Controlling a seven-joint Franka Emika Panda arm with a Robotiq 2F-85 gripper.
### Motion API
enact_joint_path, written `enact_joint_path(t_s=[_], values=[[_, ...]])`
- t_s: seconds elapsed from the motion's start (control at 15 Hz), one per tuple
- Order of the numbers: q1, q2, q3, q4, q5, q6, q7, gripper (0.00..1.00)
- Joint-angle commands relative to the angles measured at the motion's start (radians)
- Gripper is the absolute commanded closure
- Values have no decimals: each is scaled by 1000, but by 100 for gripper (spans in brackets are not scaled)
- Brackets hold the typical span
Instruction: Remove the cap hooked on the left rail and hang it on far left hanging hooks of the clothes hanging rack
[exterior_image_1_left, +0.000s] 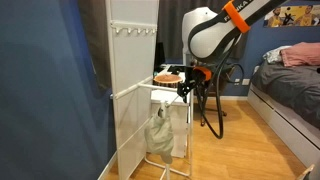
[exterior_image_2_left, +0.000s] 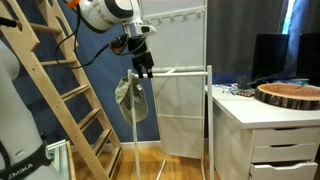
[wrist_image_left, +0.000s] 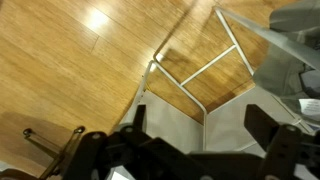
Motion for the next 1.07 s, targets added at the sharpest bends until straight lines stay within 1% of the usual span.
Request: enact_joint_path(t_s=[0.0, 0.4, 0.47, 0.53, 0.67, 1.0], values=[[25, 2, -25, 1, -10, -3, 7, 0], [25, 2, -25, 1, -10, -3, 7, 0], [48, 3, -39, -4, 30, 17, -40, 0], [62, -3, -43, -11, 41, 24, -60, 0], [104, -14, -66, -26, 99, 33, -127, 0], [206, -75, -141, -113, 326, 105, -336, 0]])
